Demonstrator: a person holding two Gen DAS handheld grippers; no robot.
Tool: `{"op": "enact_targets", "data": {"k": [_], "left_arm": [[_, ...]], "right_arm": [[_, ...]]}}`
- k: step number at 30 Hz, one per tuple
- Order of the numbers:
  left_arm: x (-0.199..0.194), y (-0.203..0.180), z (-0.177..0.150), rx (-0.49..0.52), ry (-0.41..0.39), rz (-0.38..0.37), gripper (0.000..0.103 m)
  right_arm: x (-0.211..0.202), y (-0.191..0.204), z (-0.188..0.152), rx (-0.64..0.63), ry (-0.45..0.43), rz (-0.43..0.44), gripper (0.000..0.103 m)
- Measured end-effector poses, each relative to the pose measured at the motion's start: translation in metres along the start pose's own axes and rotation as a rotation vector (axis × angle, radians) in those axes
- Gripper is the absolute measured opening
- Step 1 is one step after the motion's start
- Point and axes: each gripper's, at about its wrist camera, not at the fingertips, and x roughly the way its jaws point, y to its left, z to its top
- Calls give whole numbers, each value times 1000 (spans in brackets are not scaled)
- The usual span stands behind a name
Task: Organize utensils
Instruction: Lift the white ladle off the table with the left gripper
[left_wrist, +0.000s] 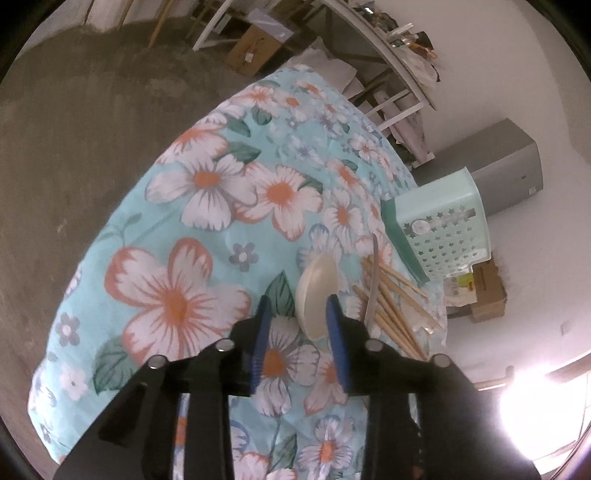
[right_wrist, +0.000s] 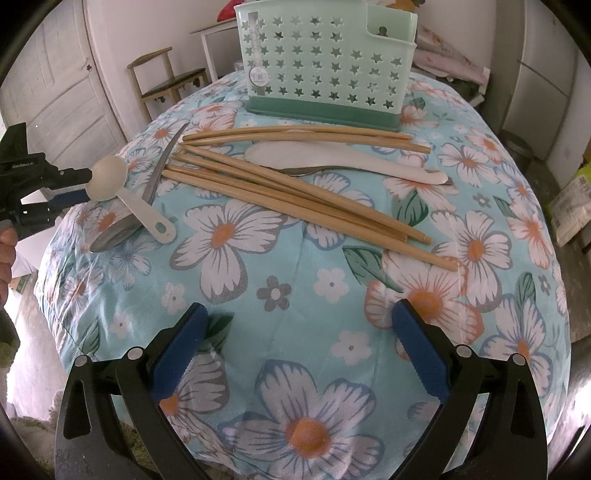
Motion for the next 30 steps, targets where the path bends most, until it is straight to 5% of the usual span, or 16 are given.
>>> {"op": "enact_targets", "data": {"k": [13,23,30], "left_arm": [[19,10,6,-82,7,-49,30],[25,13,8,-114,-8,6,5],[13,7,4,-88,-58,-27,4]], "right_arm": [[1,0,0,-2,0,-2,95],[0,-1,0,-4,-2,0,95],[0,0,0,-6,-3,2,95]]}}
